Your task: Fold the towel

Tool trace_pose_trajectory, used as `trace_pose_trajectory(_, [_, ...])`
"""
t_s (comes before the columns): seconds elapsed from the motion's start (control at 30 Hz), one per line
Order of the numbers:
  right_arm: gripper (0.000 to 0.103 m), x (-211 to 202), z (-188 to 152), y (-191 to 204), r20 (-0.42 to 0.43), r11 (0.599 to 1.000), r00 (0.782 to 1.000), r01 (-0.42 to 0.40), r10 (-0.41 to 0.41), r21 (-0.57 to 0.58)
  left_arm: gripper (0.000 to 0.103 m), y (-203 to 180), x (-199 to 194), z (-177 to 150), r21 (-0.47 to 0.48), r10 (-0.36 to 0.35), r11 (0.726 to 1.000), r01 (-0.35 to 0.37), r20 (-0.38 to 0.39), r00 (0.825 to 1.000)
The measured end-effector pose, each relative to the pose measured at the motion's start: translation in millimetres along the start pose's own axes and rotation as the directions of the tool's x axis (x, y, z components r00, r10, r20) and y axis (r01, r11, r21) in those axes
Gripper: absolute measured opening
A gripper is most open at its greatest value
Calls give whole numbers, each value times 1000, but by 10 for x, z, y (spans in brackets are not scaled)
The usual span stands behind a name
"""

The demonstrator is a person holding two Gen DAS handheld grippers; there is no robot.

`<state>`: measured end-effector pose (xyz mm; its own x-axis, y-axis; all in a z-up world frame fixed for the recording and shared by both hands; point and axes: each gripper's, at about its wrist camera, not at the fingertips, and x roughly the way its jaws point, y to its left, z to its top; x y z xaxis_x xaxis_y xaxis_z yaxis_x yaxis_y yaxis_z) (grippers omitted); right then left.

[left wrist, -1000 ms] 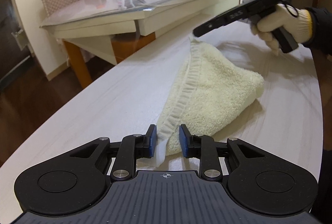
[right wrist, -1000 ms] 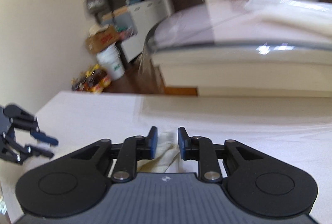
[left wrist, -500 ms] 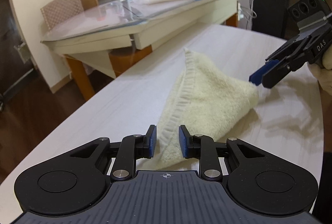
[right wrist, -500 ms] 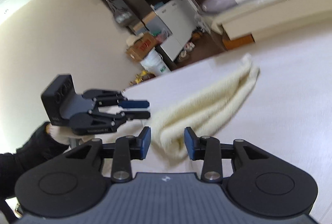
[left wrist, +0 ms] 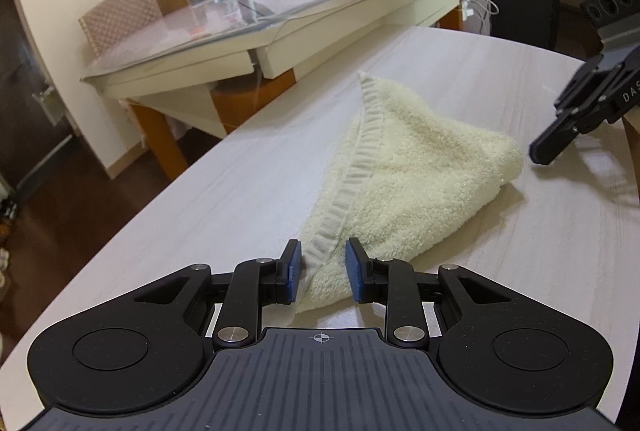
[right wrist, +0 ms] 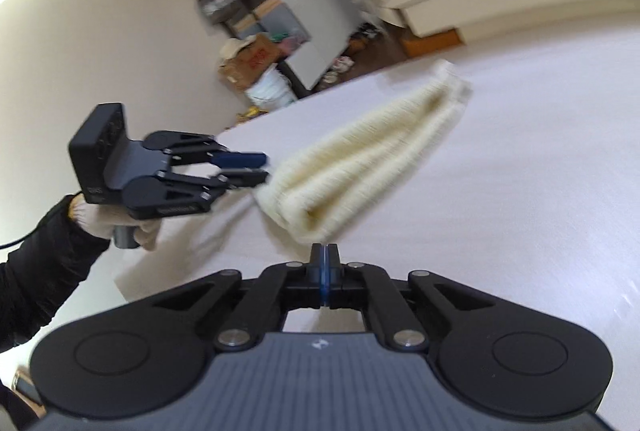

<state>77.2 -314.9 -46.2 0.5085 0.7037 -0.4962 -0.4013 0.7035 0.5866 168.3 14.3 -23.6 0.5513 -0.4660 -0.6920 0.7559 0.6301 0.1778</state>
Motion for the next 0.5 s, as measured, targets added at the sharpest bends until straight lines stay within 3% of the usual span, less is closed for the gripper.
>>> trace_pose_trajectory(0.17, [26,41,64,176,49,999,998,-36,37,-36,27,-12,-133,27,-23,-8,1000,9,54,999])
trace_pose_trajectory(0.2, [28,74,90,216,55,998,998,-39,42,-50,26,-41,-192,48,-24,-21,999,23,74,997])
trace_pose_trajectory(0.4, [28,338,144,326,29,993,999,-17,21,-117,26,-370,-227,145,70,-114,992,108,90,989])
trace_pose_trajectory(0.5, [19,416,146,305,24,994,1000,-7,10,-111,24,-451,-120,137,93,-146,986,139,69,987])
